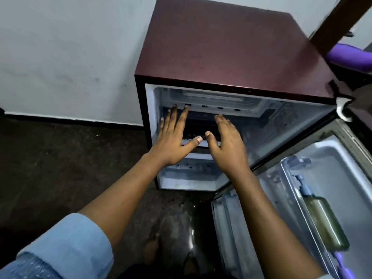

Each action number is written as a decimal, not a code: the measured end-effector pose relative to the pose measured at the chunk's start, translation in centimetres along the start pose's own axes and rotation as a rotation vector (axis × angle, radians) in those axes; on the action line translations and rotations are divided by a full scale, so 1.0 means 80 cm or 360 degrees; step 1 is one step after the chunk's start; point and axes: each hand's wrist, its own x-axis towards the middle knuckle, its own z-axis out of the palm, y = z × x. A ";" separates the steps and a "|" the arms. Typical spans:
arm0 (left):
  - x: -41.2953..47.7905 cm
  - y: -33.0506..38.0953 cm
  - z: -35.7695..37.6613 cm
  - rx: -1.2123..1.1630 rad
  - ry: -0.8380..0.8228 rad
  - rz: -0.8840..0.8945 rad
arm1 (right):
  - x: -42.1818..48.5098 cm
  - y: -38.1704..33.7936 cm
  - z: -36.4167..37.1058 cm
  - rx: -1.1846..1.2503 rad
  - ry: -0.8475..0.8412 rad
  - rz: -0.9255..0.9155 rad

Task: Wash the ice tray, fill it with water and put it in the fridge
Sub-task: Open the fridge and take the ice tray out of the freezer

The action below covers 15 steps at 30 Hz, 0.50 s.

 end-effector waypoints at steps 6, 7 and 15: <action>0.038 -0.002 0.028 -0.0445 0.0061 -0.0038 | 0.054 0.045 0.023 0.0300 0.0224 0.0077; 0.047 -0.004 0.030 -0.0508 0.0097 -0.0025 | 0.063 0.054 0.028 0.0373 0.0269 0.0104; 0.148 -0.027 0.024 -0.0485 0.0649 -0.0089 | 0.149 0.116 0.045 0.0726 0.0629 0.0235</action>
